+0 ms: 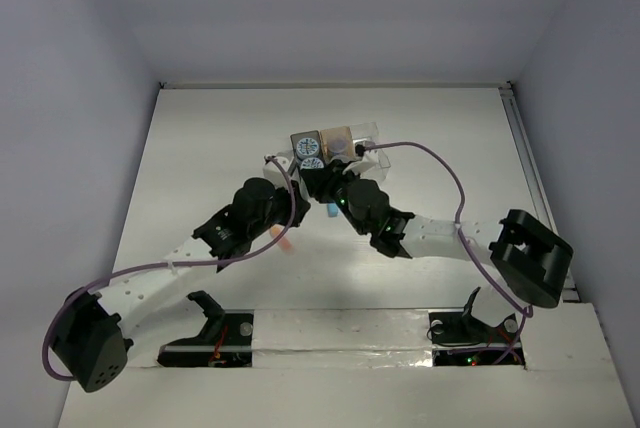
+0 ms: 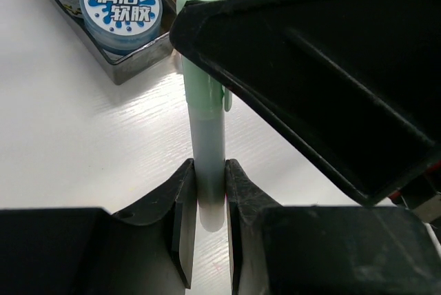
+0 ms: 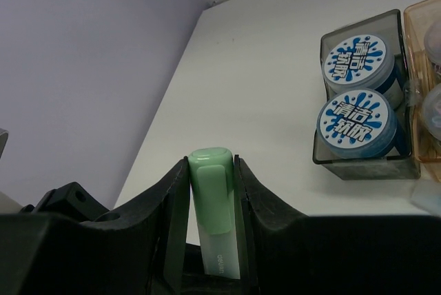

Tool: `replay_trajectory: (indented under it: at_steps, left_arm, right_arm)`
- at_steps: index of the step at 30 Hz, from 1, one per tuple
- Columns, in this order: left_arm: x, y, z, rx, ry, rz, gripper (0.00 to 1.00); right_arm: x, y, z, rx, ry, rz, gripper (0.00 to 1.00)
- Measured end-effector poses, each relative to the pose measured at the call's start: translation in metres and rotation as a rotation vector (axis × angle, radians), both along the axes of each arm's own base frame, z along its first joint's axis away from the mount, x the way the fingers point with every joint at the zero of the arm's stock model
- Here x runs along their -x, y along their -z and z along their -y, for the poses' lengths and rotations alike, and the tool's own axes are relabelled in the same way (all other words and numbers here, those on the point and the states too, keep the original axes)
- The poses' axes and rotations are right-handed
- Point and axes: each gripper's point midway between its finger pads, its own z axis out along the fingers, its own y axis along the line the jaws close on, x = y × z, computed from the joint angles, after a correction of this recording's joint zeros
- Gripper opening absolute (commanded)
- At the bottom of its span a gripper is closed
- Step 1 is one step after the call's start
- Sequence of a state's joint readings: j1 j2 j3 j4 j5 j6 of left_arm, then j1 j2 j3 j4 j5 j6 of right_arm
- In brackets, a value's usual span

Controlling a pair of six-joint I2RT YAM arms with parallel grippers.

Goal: Sort the stationery into containers
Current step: Close the pen cap on the pen, then place the pen in the storage box.

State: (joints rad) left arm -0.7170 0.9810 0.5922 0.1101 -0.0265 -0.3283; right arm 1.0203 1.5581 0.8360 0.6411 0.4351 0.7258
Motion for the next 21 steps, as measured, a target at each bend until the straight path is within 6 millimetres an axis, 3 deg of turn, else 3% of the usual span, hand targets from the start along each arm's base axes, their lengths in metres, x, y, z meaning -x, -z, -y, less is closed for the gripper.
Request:
replay_trajectory:
  at_steps: [9,14,18,19,21]
  left_arm:
    - [0.005,-0.018,0.006,0.041,0.037,0.009,0.00]
    - [-0.008,-0.041,0.008,0.179,-0.004,0.087,0.29]
    - [-0.010,-0.083,0.006,0.345,-0.016,0.226,0.52]
    - [-0.009,-0.090,0.005,0.375,-0.014,0.248,0.61]
    - [-0.003,-0.096,0.005,0.418,-0.002,0.272,0.68]
  right_arm:
    - [0.000,-0.016,0.009,-0.037,0.033,0.001,0.00]
    - [-0.024,-0.035,0.013,-0.006,0.015,0.005,0.00]
    - [-0.049,-0.012,0.030,0.130,0.015,-0.063,0.00]
    - [-0.060,-0.009,0.037,0.160,0.025,-0.079,0.00]
    - [-0.079,-0.009,0.054,0.200,0.061,-0.095,0.00]
